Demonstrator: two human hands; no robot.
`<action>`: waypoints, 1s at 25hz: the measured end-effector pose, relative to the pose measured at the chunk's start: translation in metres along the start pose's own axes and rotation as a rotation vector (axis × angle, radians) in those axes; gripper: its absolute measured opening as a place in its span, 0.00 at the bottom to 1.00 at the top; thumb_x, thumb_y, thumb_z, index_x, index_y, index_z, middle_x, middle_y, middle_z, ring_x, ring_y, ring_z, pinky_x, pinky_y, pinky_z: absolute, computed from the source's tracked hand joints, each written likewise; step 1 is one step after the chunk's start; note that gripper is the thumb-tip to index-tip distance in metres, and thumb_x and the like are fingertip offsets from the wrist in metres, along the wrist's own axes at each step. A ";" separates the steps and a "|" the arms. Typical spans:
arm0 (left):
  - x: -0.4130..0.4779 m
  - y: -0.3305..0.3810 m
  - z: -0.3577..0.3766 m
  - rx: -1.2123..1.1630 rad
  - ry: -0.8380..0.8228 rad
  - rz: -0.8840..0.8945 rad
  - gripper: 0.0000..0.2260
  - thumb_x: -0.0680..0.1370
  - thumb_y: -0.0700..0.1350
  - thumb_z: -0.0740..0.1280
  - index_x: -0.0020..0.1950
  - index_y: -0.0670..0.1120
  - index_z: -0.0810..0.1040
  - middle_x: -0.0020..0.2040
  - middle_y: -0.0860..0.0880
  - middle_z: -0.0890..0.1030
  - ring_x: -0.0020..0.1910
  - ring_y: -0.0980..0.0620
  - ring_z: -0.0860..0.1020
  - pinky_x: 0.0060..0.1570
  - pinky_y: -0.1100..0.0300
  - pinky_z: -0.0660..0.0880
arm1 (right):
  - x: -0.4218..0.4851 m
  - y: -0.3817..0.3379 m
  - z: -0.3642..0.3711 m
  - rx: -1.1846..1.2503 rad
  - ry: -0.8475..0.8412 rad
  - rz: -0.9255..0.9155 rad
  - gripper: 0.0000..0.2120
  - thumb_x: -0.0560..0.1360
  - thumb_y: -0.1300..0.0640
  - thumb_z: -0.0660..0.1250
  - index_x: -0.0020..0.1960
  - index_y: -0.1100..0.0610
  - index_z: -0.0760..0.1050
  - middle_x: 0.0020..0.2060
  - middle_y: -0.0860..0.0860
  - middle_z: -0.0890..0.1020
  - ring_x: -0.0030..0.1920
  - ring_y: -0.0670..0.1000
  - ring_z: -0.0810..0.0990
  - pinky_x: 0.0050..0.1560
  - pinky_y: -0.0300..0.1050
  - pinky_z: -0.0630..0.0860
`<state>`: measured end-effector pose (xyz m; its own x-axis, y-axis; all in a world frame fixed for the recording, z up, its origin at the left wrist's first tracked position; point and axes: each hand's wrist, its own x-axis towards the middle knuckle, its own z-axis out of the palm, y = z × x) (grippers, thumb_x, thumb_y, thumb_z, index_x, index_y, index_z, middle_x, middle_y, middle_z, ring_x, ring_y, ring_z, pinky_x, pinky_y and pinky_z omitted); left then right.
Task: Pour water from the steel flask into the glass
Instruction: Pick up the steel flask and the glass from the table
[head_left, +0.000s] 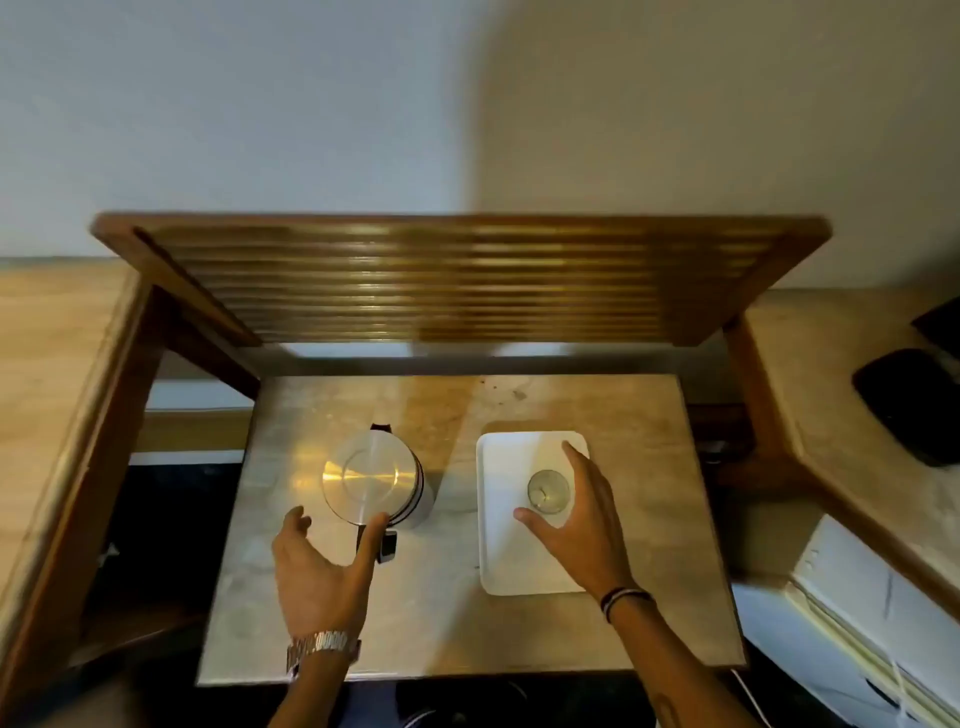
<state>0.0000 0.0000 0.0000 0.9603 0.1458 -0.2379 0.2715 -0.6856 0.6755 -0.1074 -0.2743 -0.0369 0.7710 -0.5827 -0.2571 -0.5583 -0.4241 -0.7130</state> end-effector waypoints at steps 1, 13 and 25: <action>0.000 -0.011 0.011 -0.082 0.031 -0.050 0.55 0.59 0.83 0.65 0.74 0.47 0.67 0.69 0.42 0.76 0.66 0.39 0.76 0.61 0.39 0.77 | 0.006 0.017 0.012 0.015 0.022 0.020 0.54 0.69 0.37 0.84 0.86 0.48 0.59 0.82 0.52 0.70 0.80 0.57 0.71 0.76 0.59 0.76; -0.001 -0.068 0.072 -0.566 -0.073 0.007 0.06 0.68 0.52 0.78 0.43 0.53 0.87 0.40 0.53 0.88 0.42 0.51 0.84 0.48 0.55 0.81 | 0.030 0.106 0.075 0.150 0.083 0.171 0.42 0.69 0.55 0.87 0.78 0.51 0.71 0.70 0.49 0.80 0.66 0.52 0.79 0.68 0.52 0.81; 0.009 -0.046 0.053 -0.799 0.046 -0.159 0.13 0.70 0.43 0.64 0.25 0.51 0.76 0.24 0.56 0.71 0.32 0.47 0.66 0.38 0.49 0.60 | 0.018 0.065 0.060 0.269 0.183 0.127 0.35 0.67 0.59 0.88 0.63 0.39 0.73 0.58 0.35 0.81 0.57 0.47 0.84 0.57 0.47 0.85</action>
<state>-0.0073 -0.0044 -0.0703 0.9034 0.2395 -0.3557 0.3522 0.0588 0.9341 -0.1115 -0.2702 -0.1269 0.6195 -0.7438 -0.2512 -0.5269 -0.1567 -0.8354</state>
